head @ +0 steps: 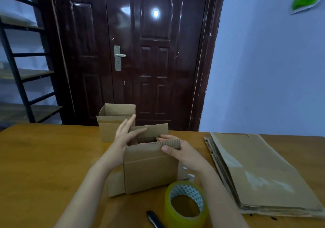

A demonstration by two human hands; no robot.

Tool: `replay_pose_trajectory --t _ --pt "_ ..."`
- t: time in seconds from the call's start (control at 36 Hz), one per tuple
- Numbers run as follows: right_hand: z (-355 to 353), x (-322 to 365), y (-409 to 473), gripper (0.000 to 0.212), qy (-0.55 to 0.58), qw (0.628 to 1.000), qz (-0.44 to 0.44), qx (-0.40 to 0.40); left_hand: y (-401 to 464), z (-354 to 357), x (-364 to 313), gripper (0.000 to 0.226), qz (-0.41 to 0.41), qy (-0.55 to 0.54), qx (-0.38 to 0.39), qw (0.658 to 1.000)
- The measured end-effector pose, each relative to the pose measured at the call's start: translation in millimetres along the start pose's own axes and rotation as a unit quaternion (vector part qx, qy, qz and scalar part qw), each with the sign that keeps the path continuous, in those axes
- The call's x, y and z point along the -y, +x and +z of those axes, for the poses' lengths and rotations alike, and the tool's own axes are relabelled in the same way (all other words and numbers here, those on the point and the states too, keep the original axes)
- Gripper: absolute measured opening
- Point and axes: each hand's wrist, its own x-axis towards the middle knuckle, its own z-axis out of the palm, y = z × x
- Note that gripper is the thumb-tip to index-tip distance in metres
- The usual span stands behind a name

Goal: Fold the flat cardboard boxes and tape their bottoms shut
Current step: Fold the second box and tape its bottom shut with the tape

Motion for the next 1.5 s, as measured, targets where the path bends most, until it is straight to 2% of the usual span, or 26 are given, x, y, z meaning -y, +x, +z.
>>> replay_pose_trajectory --t 0.06,0.08,0.14,0.22,0.25,0.31,0.39,0.44,0.47,0.56,0.58,0.61,0.67,0.75,0.81,0.89,1.0,1.17,1.25,1.33,1.39,1.44,1.5 --pt "0.2 -1.2 -1.1 0.063 0.002 1.000 0.007 -0.011 -4.3 2.6 -0.3 0.043 0.012 -0.077 -0.053 0.996" --pt "1.0 -1.1 -1.3 0.060 -0.002 1.000 0.004 -0.019 -9.6 3.6 1.0 0.033 0.044 -0.073 -0.083 0.993" --pt "2.3 -0.9 -1.0 0.048 -0.019 0.999 -0.007 -0.037 -24.0 0.1 12.1 0.026 0.096 -0.024 -0.144 0.985" --pt "4.1 -1.0 0.0 0.041 -0.060 0.996 -0.009 -0.061 -34.3 0.2 34.9 0.016 0.120 0.037 -0.154 0.980" --pt "4.9 -1.1 0.2 0.044 -0.061 0.996 -0.002 -0.069 -39.8 1.5 35.1 0.023 0.120 0.022 -0.147 0.981" --pt "7.2 -1.9 0.6 0.055 -0.040 0.996 0.018 -0.083 -49.9 3.1 29.5 0.060 0.116 -0.047 -0.133 0.983" --pt "8.0 -3.0 1.9 0.085 -0.014 0.995 0.025 -0.096 -56.3 6.0 28.5 0.110 0.076 -0.097 -0.082 0.989" --pt "8.1 -2.6 2.4 0.098 -0.008 0.995 0.029 -0.095 -58.9 6.0 24.8 0.119 0.068 -0.061 -0.060 0.994" --pt "8.7 -1.9 2.3 0.095 -0.009 0.995 0.027 -0.094 -59.0 4.6 24.5 0.108 0.074 -0.033 -0.056 0.995" --pt "11.9 0.9 2.3 0.055 -0.042 0.995 0.004 -0.093 -57.3 0.3 22.3 0.031 0.126 0.077 -0.056 0.987" --pt "12.4 1.9 2.3 0.044 -0.062 0.993 0.000 -0.099 -55.9 -0.7 20.1 0.013 0.124 0.097 -0.055 0.986" --pt "12.6 2.2 2.2 0.040 -0.080 0.991 -0.001 -0.105 -54.6 -1.5 18.6 0.005 0.114 0.113 -0.054 0.985" --pt "13.1 0.8 1.2 0.041 -0.115 0.986 0.000 -0.119 -54.1 -3.3 14.2 0.003 0.095 0.185 -0.052 0.977" --pt "17.1 -0.2 -2.1 0.045 -0.162 0.978 -0.002 -0.134 -53.8 -4.7 6.7 0.016 0.112 0.356 -0.038 0.927" --pt "19.8 -0.1 -2.3 0.045 -0.169 0.975 -0.004 -0.146 -53.3 -2.2 -1.6 0.025 0.117 0.389 -0.014 0.914" --pt "20.2 2.2 -0.2 0.045 -0.186 0.972 0.002 -0.147 -54.2 9.3 -10.7 0.032 0.132 0.416 0.006 0.900" --pt "24.3 4.5 -1.8 0.044 -0.213 0.963 0.021 -0.165 -55.1 20.4 -14.2 0.038 0.139 0.437 -0.007 0.888" --pt "36.3 10.3 -12.2 0.043 -0.292 0.935 0.033 -0.198 -51.9 14.8 -3.9 0.039 0.154 0.426 -0.025 0.891" --pt "39.9 12.1 -15.6 0.039 -0.367 0.908 0.025 -0.201 -55.8 15.5 0.1 0.037 0.139 0.404 -0.027 0.904" --pt "42.1 9.5 -15.9 0.044 -0.408 0.892 0.021 -0.195 -60.5 12.0 4.5 0.033 0.142 0.367 -0.012 0.919" --pt "41.1 8.1 -16.6 0.046 -0.420 0.888 0.026 -0.185 -65.3 12.0 6.1 0.047 0.145 0.363 0.008 0.920" --pt "39.5 7.0 -18.3 0.048 -0.426 0.887 0.028 -0.177 -67.9 13.2 4.3 0.064 0.138 0.387 0.018 0.911" --pt "39.2 5.7 -20.4 0.050 -0.430 0.887 0.036 -0.167 -67.5 15.9 4.1 0.054 0.124 0.430 0.024 0.894"
